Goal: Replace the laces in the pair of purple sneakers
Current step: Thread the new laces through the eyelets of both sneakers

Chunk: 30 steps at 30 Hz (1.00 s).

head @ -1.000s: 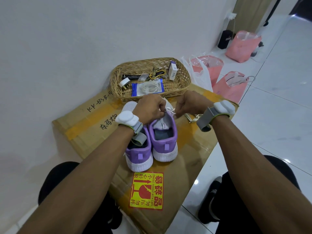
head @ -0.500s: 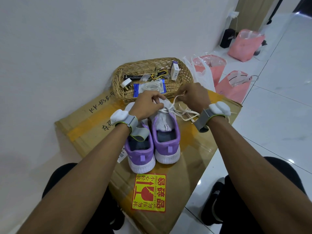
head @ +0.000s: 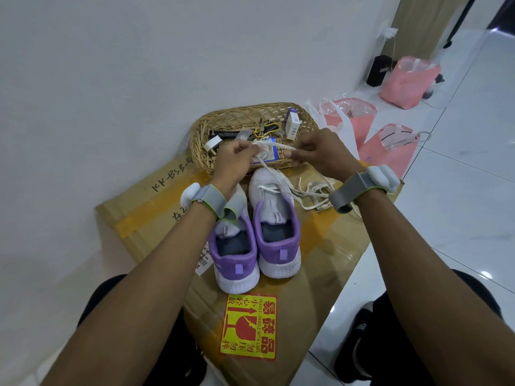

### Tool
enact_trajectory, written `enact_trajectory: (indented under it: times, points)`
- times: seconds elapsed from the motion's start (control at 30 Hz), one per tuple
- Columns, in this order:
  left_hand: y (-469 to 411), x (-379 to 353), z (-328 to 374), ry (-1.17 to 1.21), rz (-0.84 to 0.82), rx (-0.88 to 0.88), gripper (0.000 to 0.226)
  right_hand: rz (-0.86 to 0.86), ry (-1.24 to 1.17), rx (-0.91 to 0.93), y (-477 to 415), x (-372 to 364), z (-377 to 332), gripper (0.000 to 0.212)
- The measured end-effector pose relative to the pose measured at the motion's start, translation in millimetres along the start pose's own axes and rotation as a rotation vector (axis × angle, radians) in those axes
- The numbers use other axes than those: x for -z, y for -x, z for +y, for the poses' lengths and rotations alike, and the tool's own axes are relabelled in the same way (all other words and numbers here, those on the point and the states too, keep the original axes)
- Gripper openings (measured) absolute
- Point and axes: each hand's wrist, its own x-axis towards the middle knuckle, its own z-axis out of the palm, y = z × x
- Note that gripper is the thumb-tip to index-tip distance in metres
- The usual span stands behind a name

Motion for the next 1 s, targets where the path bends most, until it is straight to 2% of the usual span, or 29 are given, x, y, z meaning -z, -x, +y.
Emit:
enact_trajectory:
  times: [0.07, 0.1, 0.2, 0.23, 0.3, 0.37, 0.47, 0.53, 0.63, 0.73, 0.77, 0.87, 1.0]
  points:
    - [-5, 7, -12, -0.202, 0.076, 0.053, 0.008, -0.06, -0.139, 0.004, -1, -1, -5, 0.025]
    - [-4, 10, -17, -0.35, 0.06, 0.037, 0.009, -0.062, -0.179, -0.004, -1, -2, -7, 0.029]
    - [4, 6, -22, -0.69, -0.105, -0.286, 0.046, -0.08, -0.205, 0.001, -2, -8, -13, 0.032]
    - [9, 3, -19, -0.745, -0.135, -0.393, 0.046, -0.088, -0.189, 0.009, -2, -10, -14, 0.033]
    - [10, 2, -16, -0.832, -0.105, -0.51, 0.028, -0.093, -0.187, 0.005, -2, -13, -16, 0.034]
    - [5, 11, -20, -0.9, -0.018, -0.46, 0.027, -0.083, -0.222, -0.009, -1, -12, -18, 0.036]
    - [-5, 32, -29, -1.101, 0.106, -0.227, 0.029, -0.061, -0.263, -0.015, -1, -8, -17, 0.041]
    - [-2, 37, -27, -1.171, 0.111, -0.166, 0.031, -0.054, -0.261, -0.012, -2, -9, -16, 0.04]
    - [9, 25, -17, -1.039, -0.041, -0.394, 0.048, -0.065, -0.241, 0.005, -4, -17, -17, 0.037]
    - [15, 16, -8, -0.961, -0.06, -0.573, 0.028, -0.092, -0.246, 0.008, -3, -20, -21, 0.036]
    - [13, 17, -9, -0.986, -0.04, -0.555, 0.028, -0.095, -0.252, 0.004, -3, -19, -20, 0.035]
    - [10, 30, -11, -1.119, 0.021, -0.359, 0.034, -0.105, -0.26, -0.028, -2, -12, -13, 0.037]
    - [10, 39, -12, -1.18, 0.205, -0.174, 0.032, -0.152, -0.206, -0.079, -2, -10, -7, 0.04]
